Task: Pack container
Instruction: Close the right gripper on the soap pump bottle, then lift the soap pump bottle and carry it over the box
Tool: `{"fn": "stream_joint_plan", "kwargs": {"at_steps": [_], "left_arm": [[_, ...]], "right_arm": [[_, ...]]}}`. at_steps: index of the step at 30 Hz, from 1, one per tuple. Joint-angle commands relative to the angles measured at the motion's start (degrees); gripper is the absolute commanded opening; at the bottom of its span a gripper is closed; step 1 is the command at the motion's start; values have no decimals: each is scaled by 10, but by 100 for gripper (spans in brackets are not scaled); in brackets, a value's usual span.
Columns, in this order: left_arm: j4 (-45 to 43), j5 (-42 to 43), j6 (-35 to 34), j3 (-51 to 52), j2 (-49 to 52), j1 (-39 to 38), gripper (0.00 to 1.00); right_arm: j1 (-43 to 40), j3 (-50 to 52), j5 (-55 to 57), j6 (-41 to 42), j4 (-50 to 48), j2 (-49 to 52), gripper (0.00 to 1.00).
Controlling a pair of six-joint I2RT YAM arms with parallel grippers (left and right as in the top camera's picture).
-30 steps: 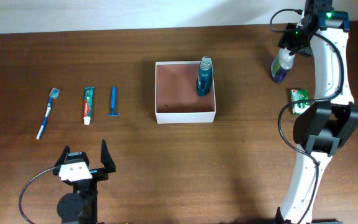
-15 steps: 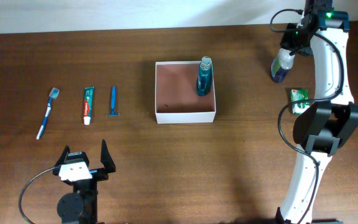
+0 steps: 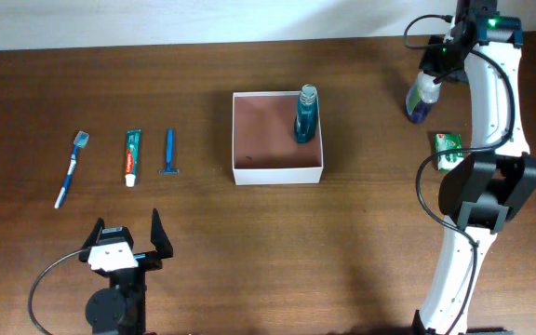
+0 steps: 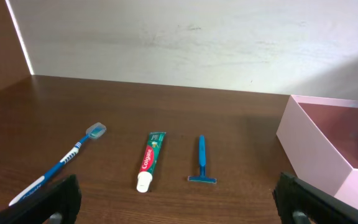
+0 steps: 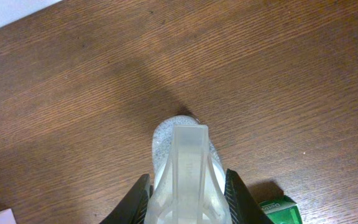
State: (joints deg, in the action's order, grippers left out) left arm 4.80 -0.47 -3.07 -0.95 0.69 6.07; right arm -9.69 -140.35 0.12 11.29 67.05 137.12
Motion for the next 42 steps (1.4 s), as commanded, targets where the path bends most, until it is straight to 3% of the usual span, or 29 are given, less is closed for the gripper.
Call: {"fn": "stream_joint_plan", "kwargs": {"at_steps": [1, 16, 32, 42], "left_arm": [[-1, -4, -5, 4, -4, 0, 99], [-1, -4, -5, 4, -4, 0, 99], [0, -4, -5, 4, -4, 0, 99], [-1, -4, -5, 4, -4, 0, 99]], "right_arm": [[4, -23, 5, -5, -2, -8, 22], [4, -120, -4, -5, 65, -14, 17], [50, -388, -87, -3, 303, -22, 17], [127, -391, -98, 2, 303, -79, 17]]}}
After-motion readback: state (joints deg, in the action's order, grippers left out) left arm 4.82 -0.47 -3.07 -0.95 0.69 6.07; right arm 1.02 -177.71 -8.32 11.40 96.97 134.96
